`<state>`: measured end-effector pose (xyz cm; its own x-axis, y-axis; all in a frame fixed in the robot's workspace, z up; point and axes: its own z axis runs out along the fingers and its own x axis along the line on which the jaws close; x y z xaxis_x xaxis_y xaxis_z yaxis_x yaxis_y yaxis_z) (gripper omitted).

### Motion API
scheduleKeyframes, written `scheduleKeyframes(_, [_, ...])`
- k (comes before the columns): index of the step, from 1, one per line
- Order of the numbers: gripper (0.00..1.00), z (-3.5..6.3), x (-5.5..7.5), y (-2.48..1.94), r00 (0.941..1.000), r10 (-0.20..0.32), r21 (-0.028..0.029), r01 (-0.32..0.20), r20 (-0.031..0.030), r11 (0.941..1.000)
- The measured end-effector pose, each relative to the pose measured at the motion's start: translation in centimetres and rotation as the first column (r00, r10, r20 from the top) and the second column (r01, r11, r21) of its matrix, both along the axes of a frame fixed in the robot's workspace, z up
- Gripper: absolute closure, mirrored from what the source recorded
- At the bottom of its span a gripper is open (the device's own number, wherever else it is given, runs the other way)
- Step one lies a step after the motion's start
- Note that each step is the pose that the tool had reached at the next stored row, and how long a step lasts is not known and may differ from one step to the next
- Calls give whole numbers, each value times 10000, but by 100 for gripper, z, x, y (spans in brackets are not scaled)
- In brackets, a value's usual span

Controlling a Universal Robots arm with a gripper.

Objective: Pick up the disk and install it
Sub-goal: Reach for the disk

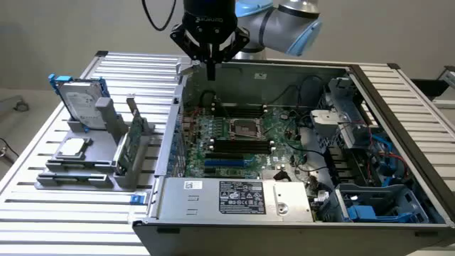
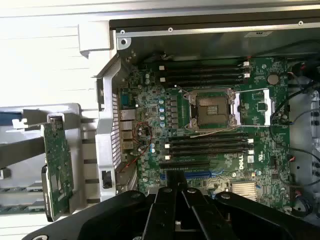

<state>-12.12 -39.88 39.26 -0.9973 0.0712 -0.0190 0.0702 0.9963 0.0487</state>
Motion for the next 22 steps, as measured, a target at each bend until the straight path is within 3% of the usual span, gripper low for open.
scheduleKeyframes(9, [89,1,-26,0,10000,0,-2,0,-3,10000])
scheduleKeyframes(17, [89,-9,-391,1,10000,1,2,-1,-3,10000])
scheduleKeyframes(22, [89,-54,-620,26,10000,0,4,0,-1,10000])
